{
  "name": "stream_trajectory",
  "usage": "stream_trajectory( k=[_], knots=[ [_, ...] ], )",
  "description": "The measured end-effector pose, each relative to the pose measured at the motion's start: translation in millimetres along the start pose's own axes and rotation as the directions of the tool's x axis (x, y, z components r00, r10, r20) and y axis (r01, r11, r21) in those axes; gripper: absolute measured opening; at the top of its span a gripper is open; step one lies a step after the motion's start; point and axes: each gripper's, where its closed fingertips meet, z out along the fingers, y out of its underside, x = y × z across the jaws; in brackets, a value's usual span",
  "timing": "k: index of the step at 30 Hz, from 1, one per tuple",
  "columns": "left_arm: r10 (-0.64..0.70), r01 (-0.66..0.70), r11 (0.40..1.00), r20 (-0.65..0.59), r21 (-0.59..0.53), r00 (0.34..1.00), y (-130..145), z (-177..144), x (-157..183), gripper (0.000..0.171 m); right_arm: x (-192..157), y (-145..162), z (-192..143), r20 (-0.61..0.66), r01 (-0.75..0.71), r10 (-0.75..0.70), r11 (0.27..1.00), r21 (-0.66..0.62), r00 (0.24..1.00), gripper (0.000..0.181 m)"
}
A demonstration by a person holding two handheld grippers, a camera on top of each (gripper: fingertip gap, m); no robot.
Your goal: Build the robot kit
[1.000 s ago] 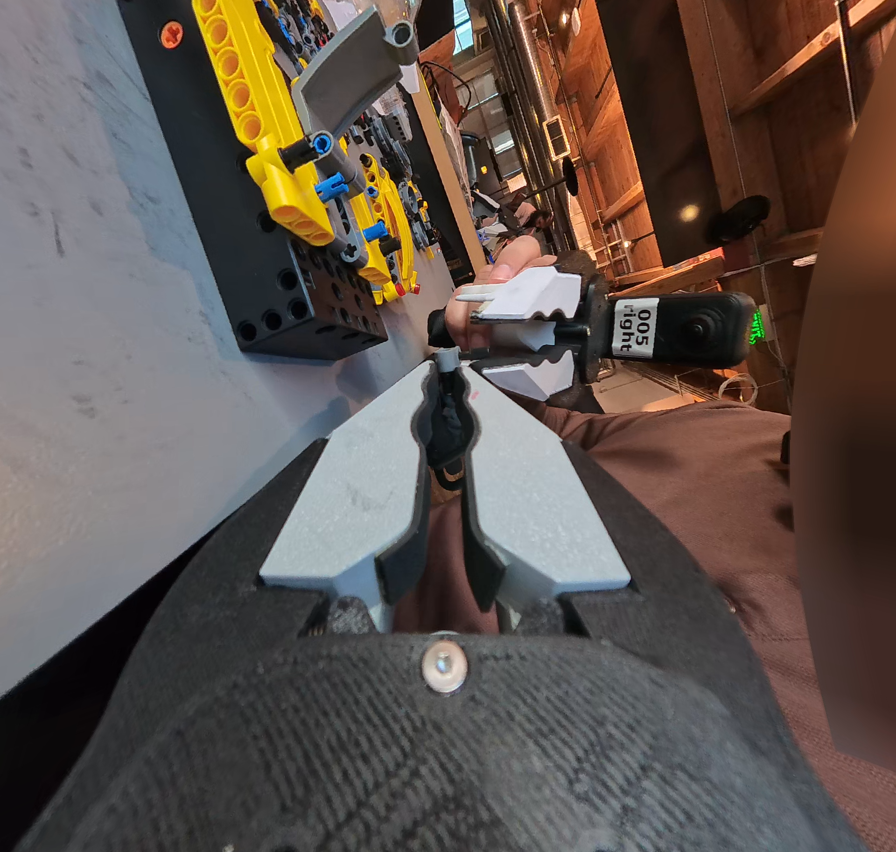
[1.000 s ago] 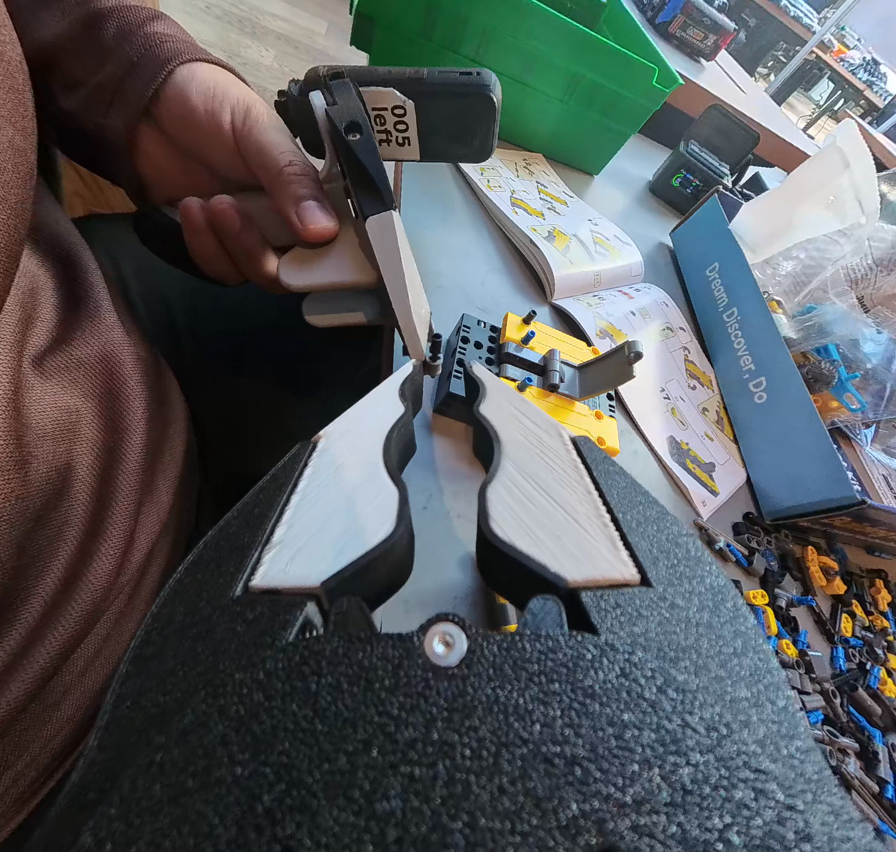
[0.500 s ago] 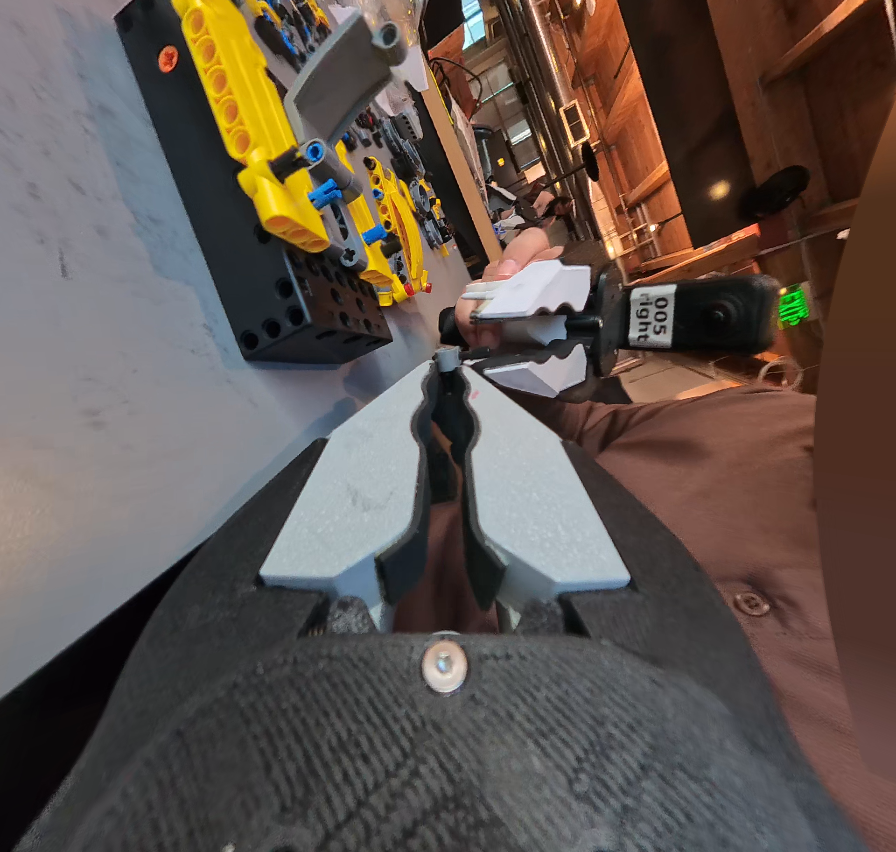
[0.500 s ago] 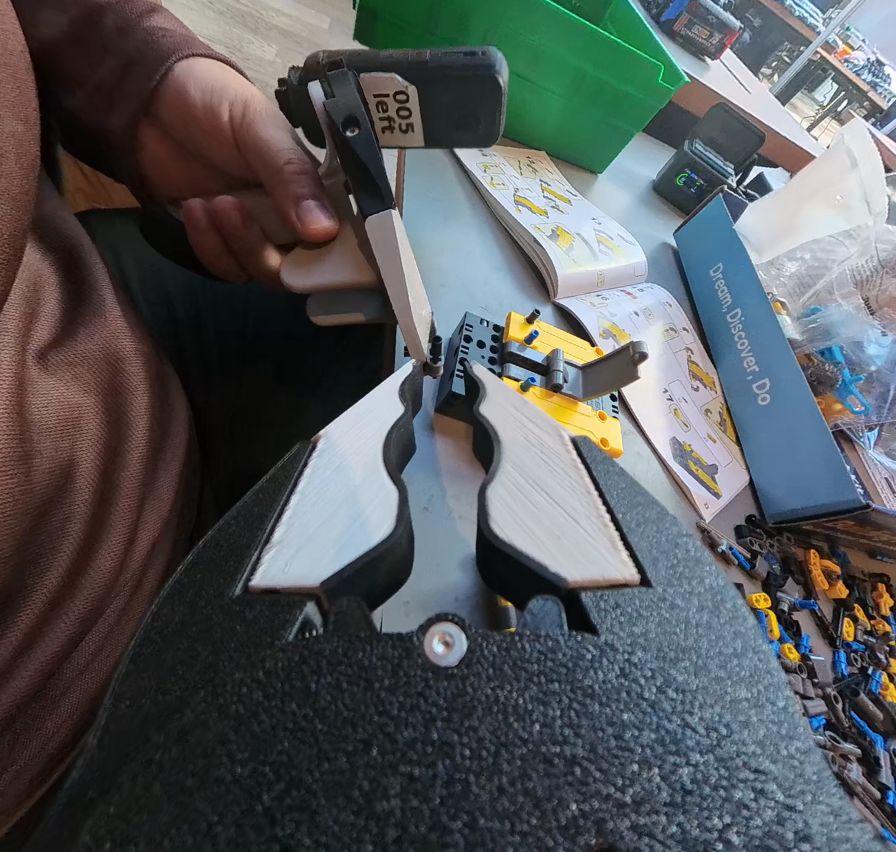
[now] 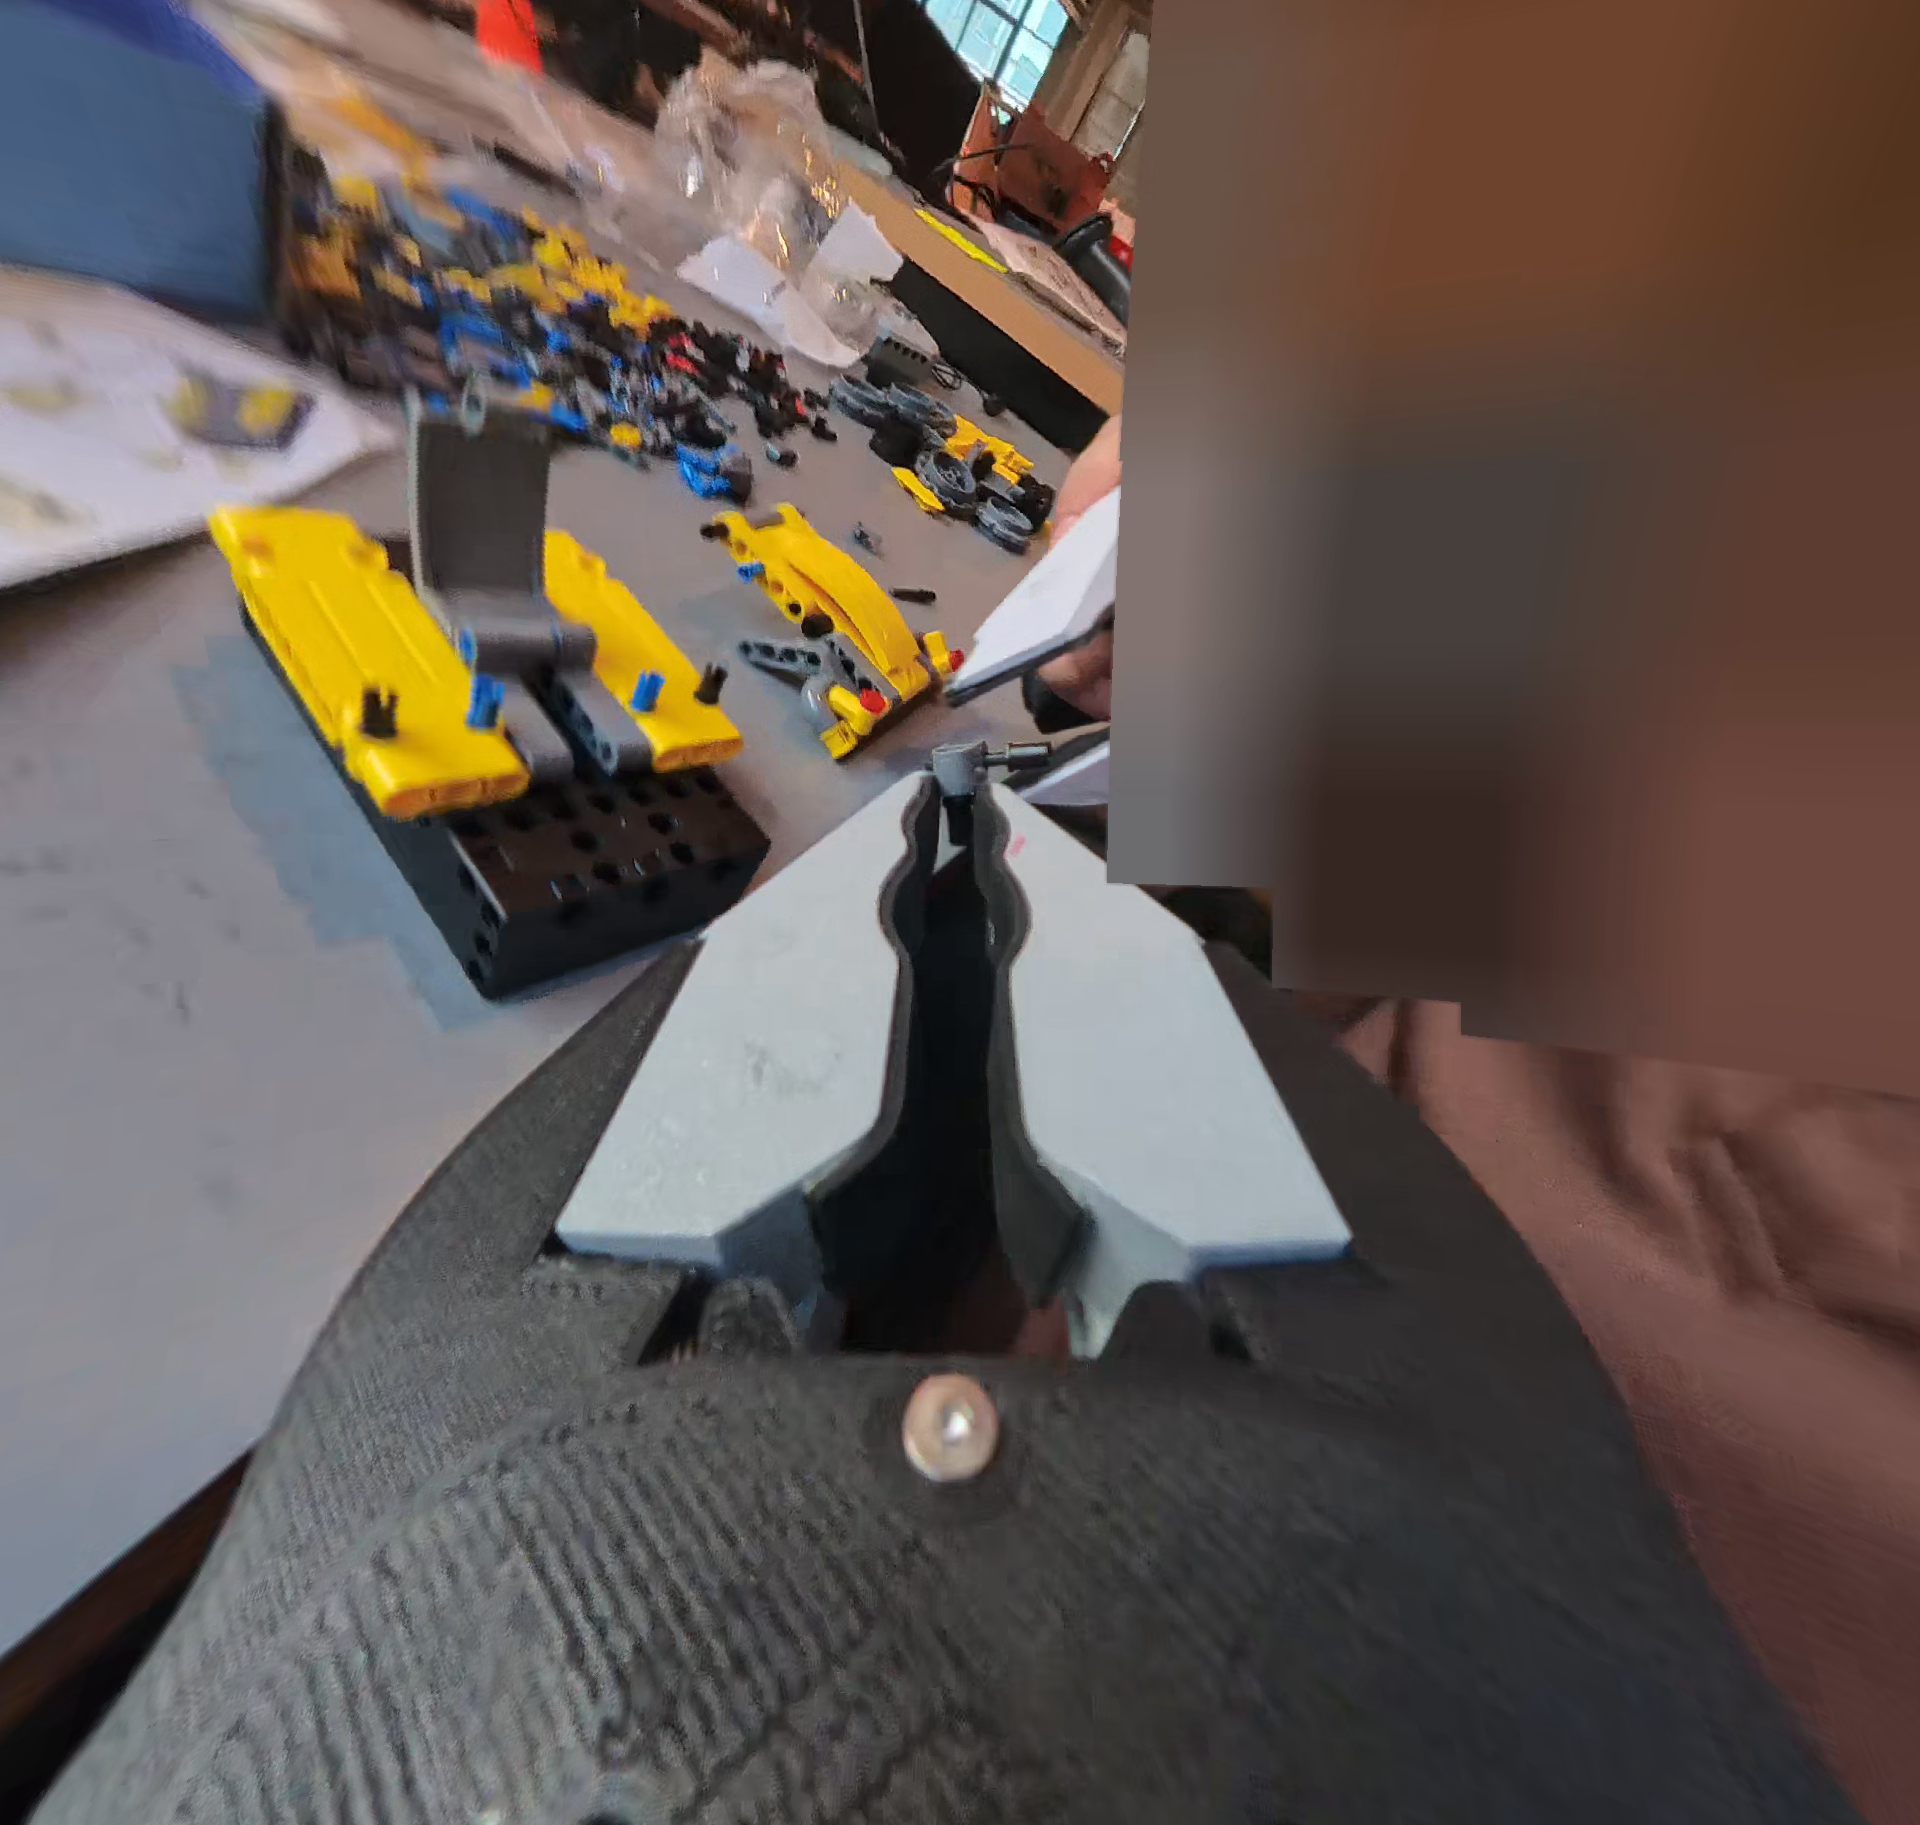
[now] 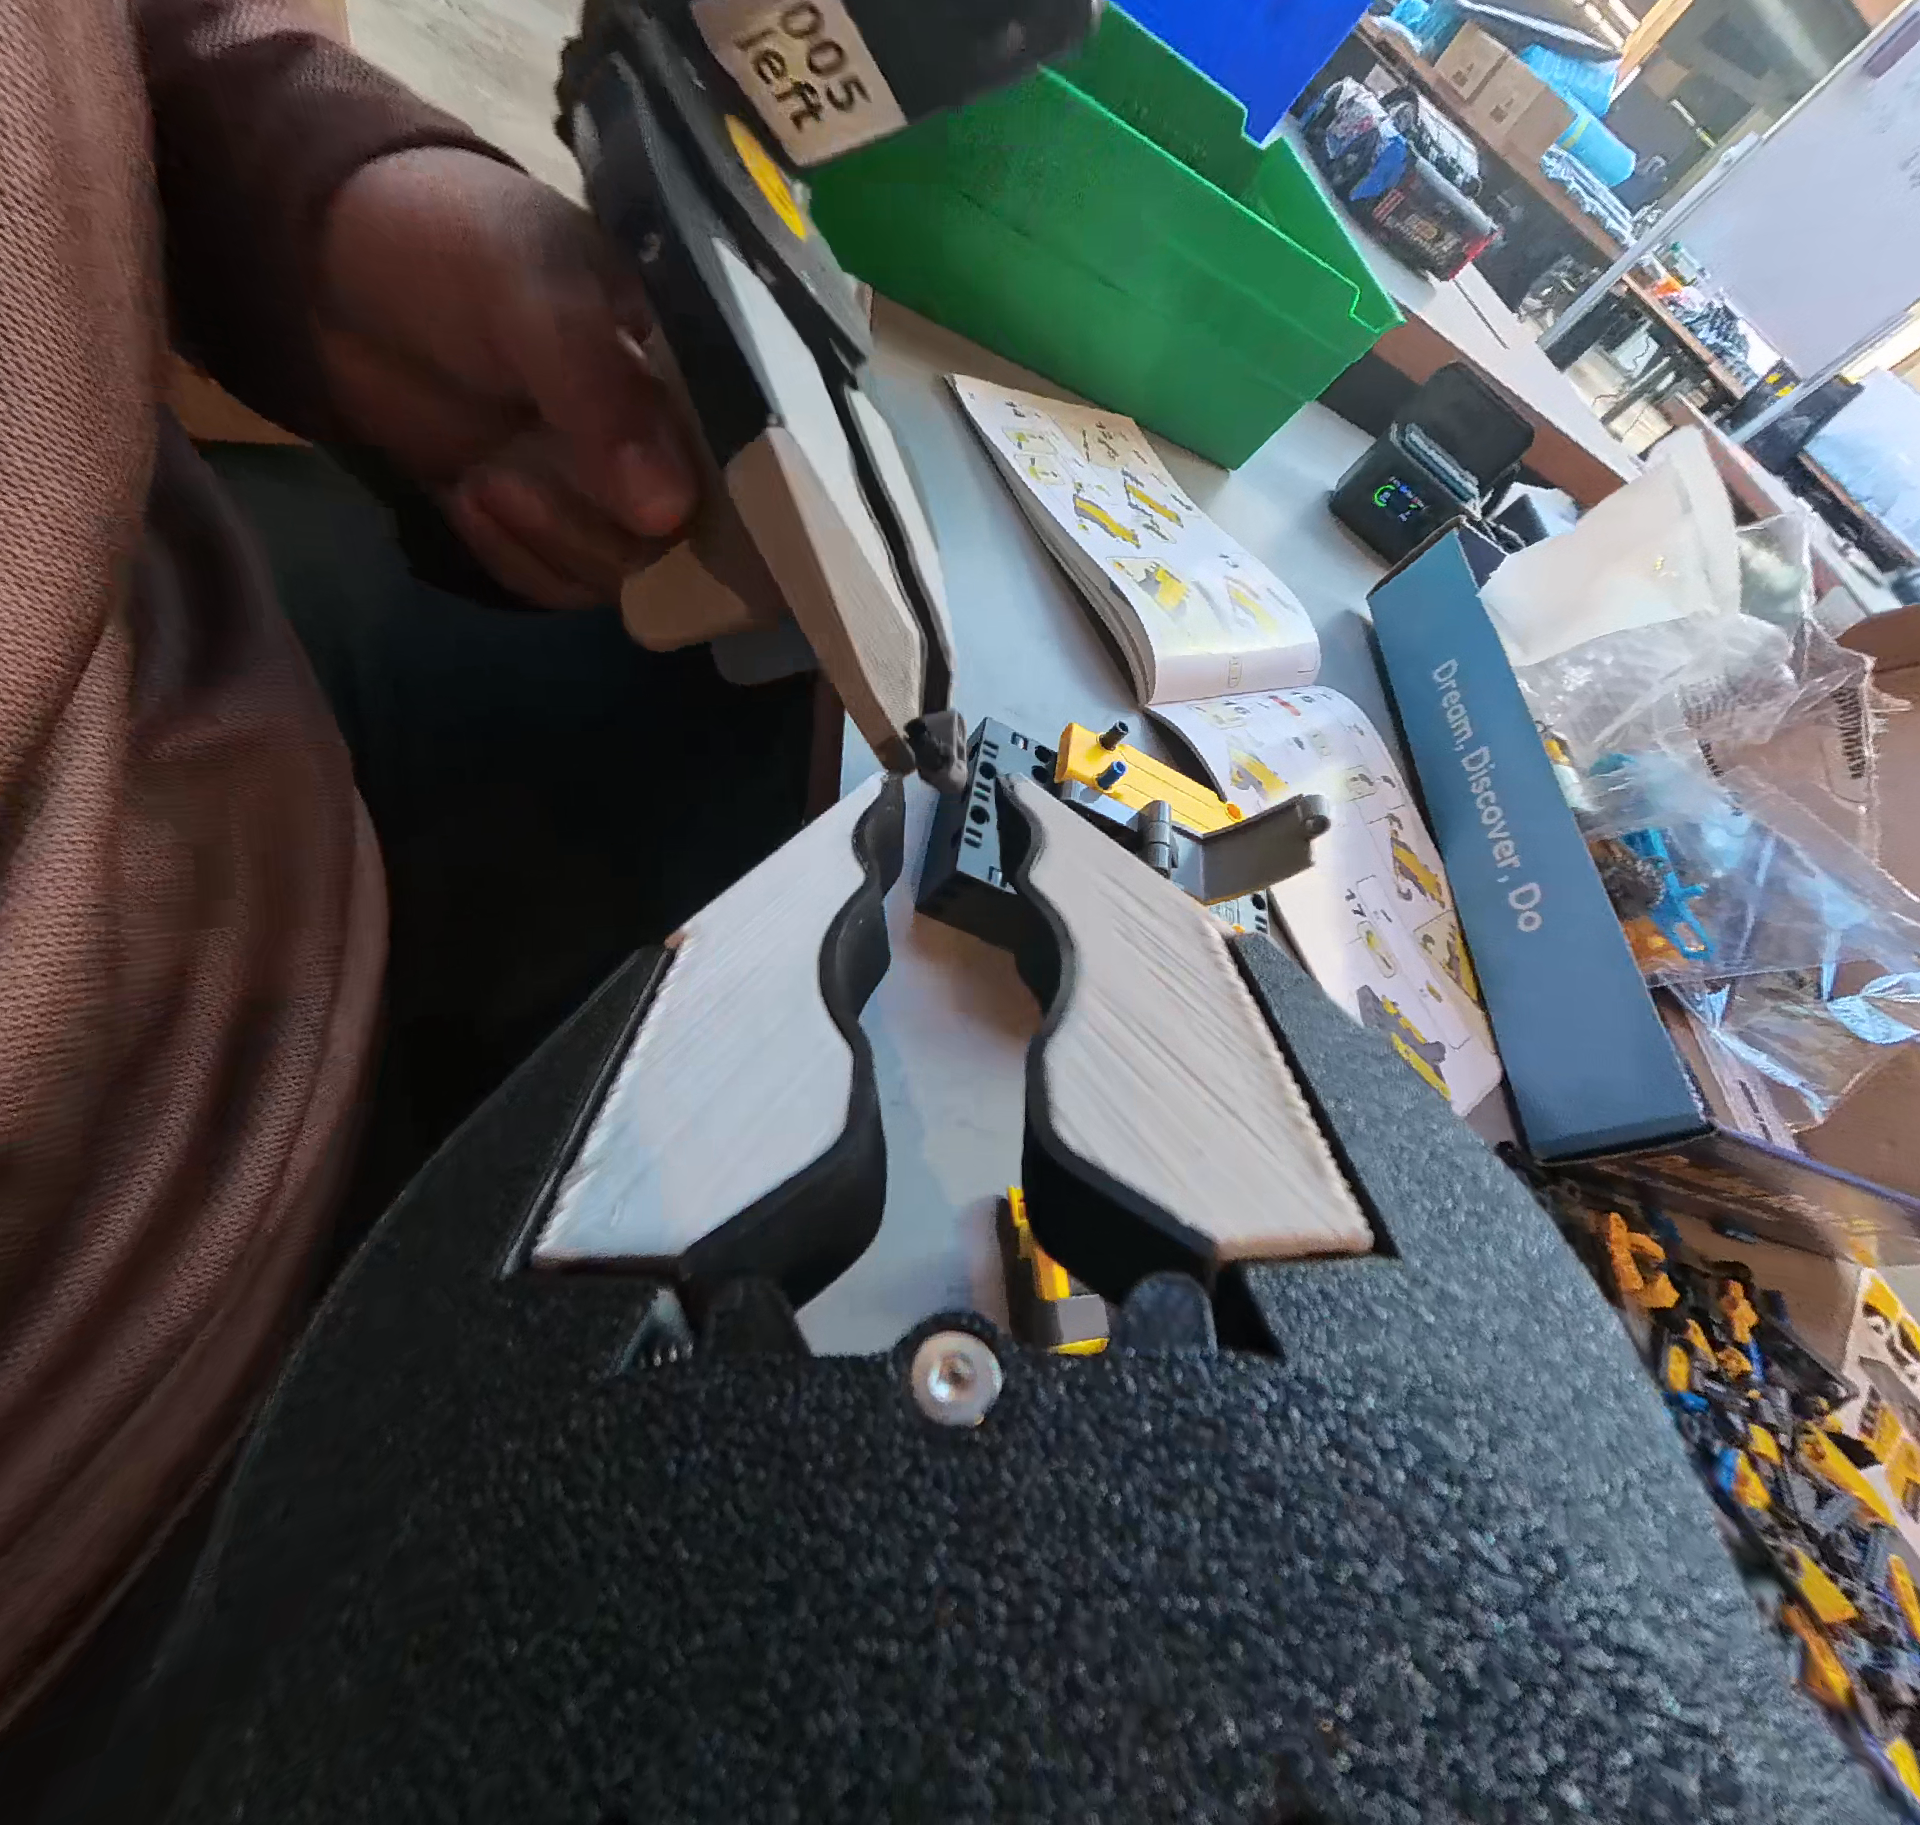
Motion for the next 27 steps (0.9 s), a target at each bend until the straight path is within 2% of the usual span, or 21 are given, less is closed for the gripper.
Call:
stream_trajectory(
  k=[2,4,8,19,27],
  knots=[
    [0.154,-0.155,0.988,0.051,0.009,0.987,-4.3,-1.3,3.1,0.004,1.4,-4.8,-2.8,0.001,-0.017,0.017,0.999,0.028,1.000,0.014],
    [0.250,-0.252,0.968,0.089,0.009,0.964,-5.8,-1.9,4.7,0.004,1.3,-9.7,-4.7,0.006,-0.026,0.026,0.998,0.051,1.000,0.014],
    [0.334,-0.337,0.941,0.131,0.005,0.934,-7.7,-3.1,4.3,0.004,-0.2,-12.2,-6.7,0.011,-0.032,0.032,0.997,0.065,0.999,0.014],
    [0.326,-0.329,0.944,0.134,-0.001,0.936,-6.0,-2.3,2.7,0.004,-3.8,-11.7,-7.6,0.010,-0.015,0.014,0.999,0.051,1.000,0.014],
    [0.259,-0.260,0.966,0.107,-0.011,0.960,-1.7,-1.3,-0.3,0.004,-7.6,-7.6,-3.4,-0.003,0.042,-0.042,0.999,0.019,0.999,0.011]
  ],
)
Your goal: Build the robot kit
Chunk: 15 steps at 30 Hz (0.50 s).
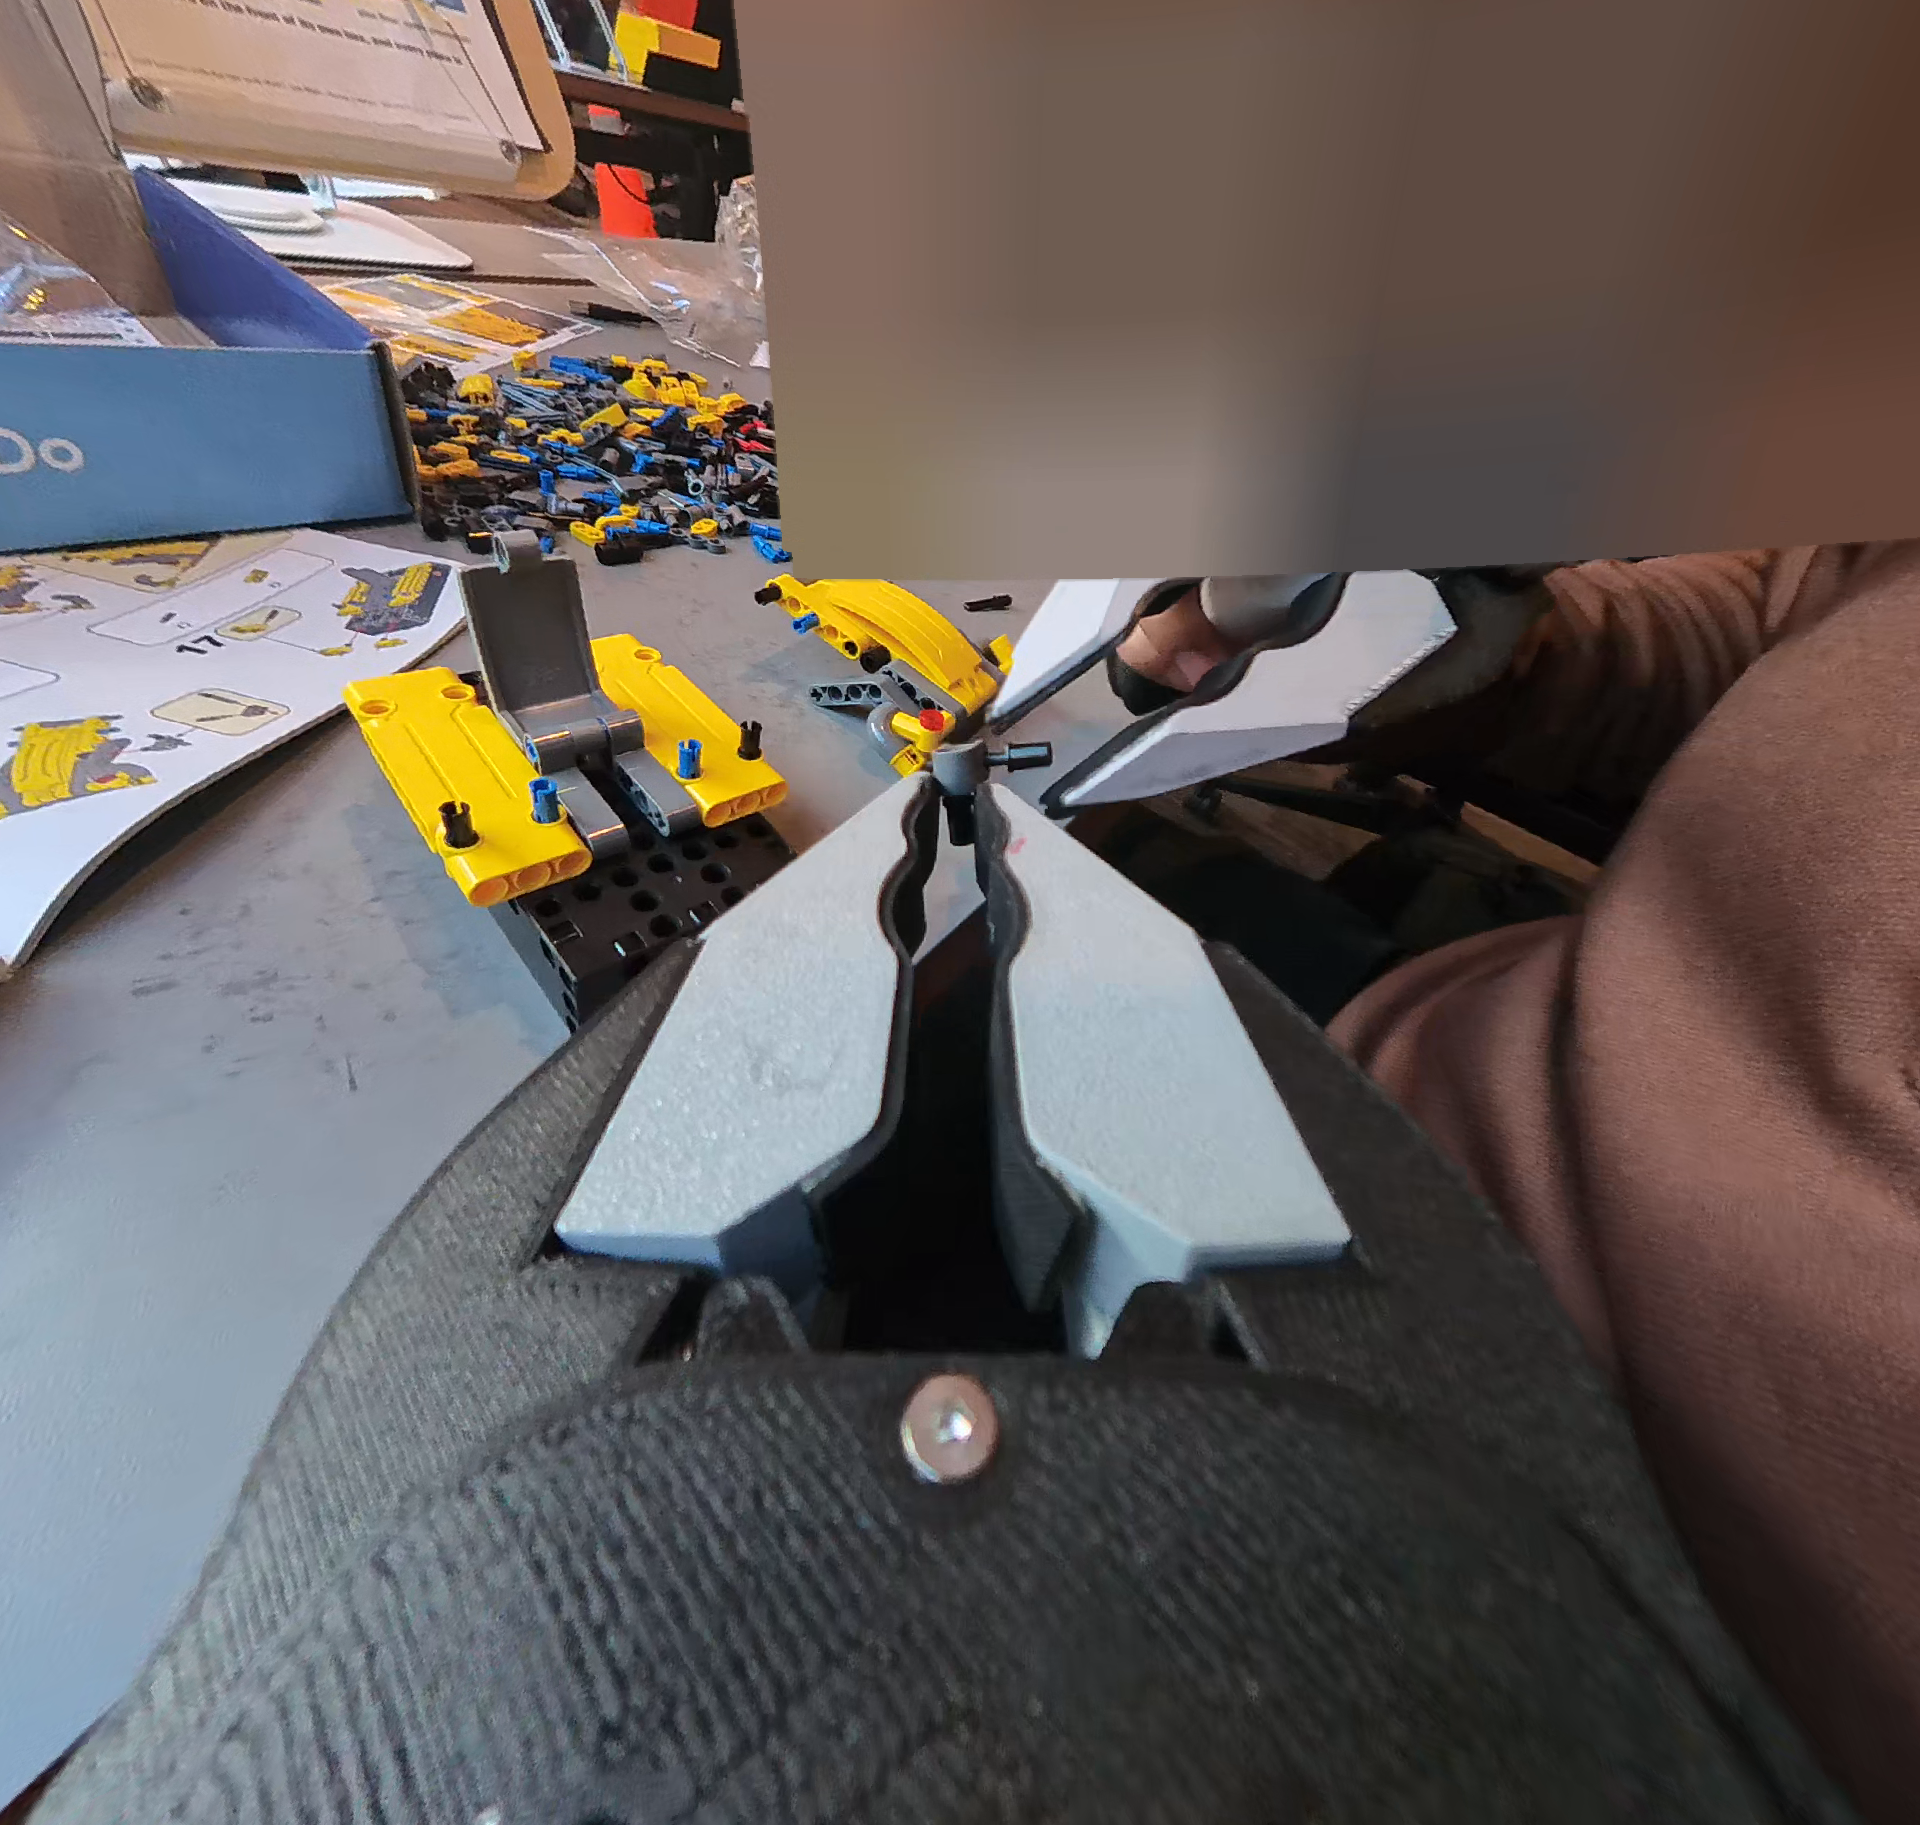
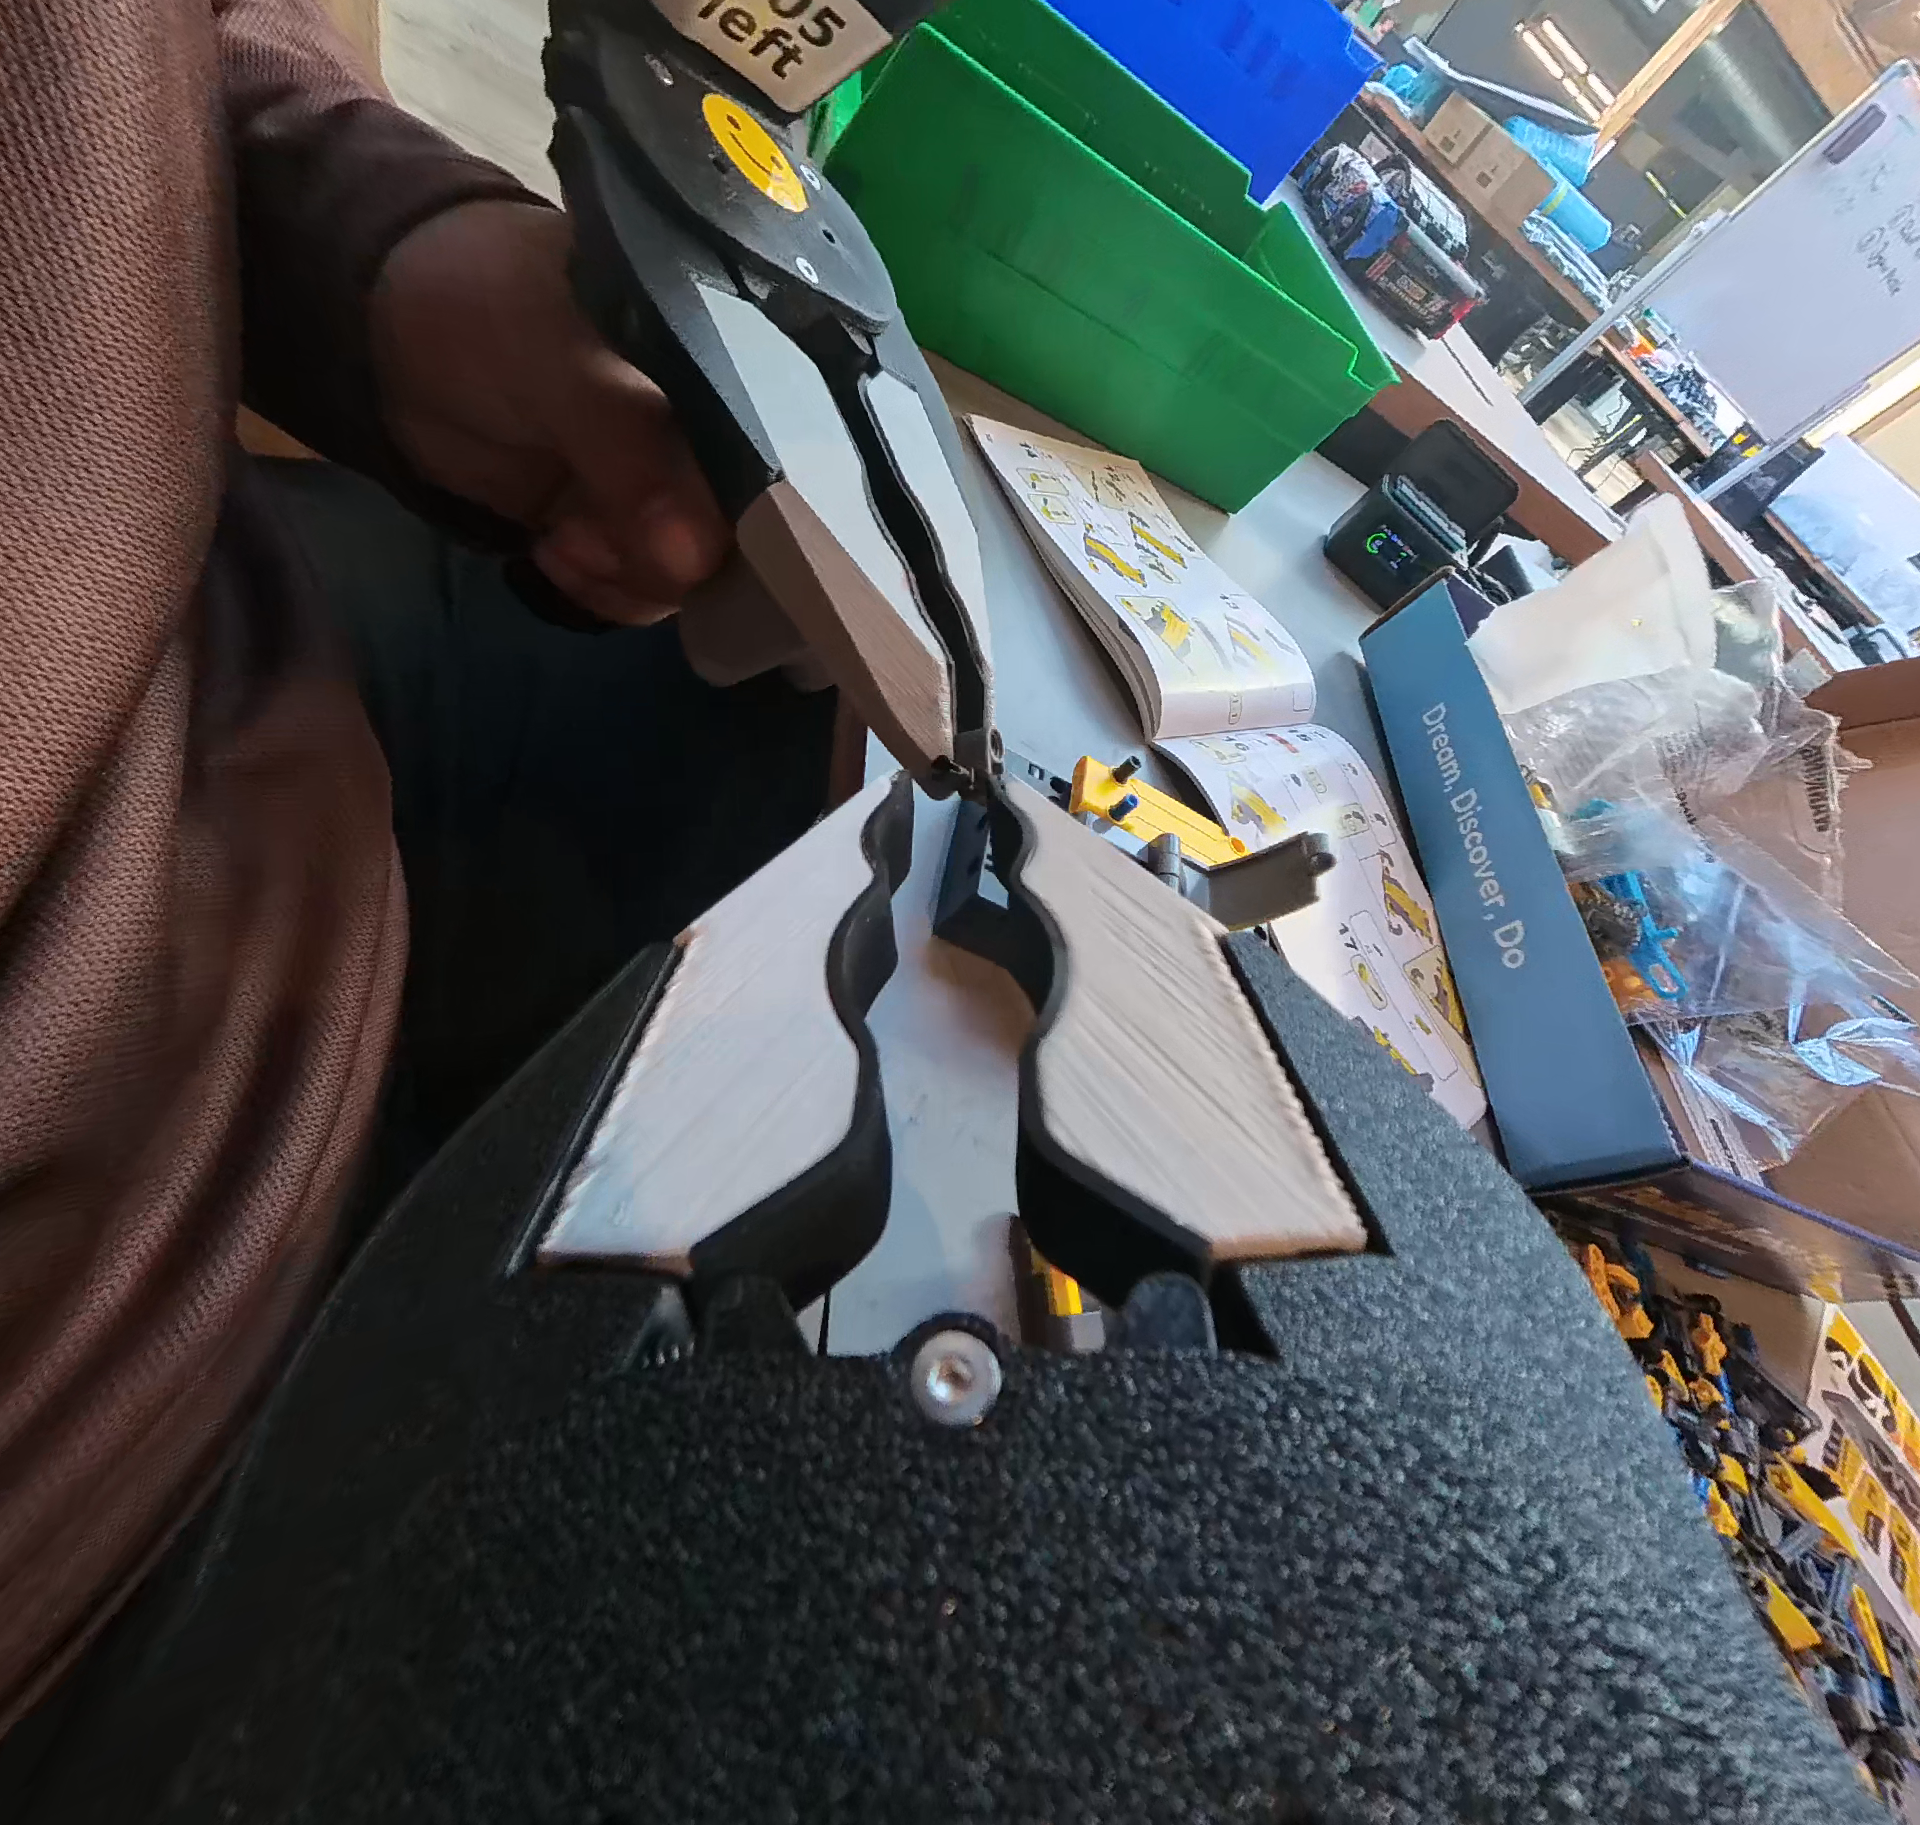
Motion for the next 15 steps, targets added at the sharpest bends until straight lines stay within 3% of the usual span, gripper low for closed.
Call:
stream_trajectory(
  k=[15],
  knots=[
    [-0.041,0.040,0.999,-0.004,-0.011,0.999,5.1,-0.2,-6.2,0.004,1.3,8.0,5.3,0.017,-0.041,0.041,0.999,-0.004,0.999,0.011]
  ],
)
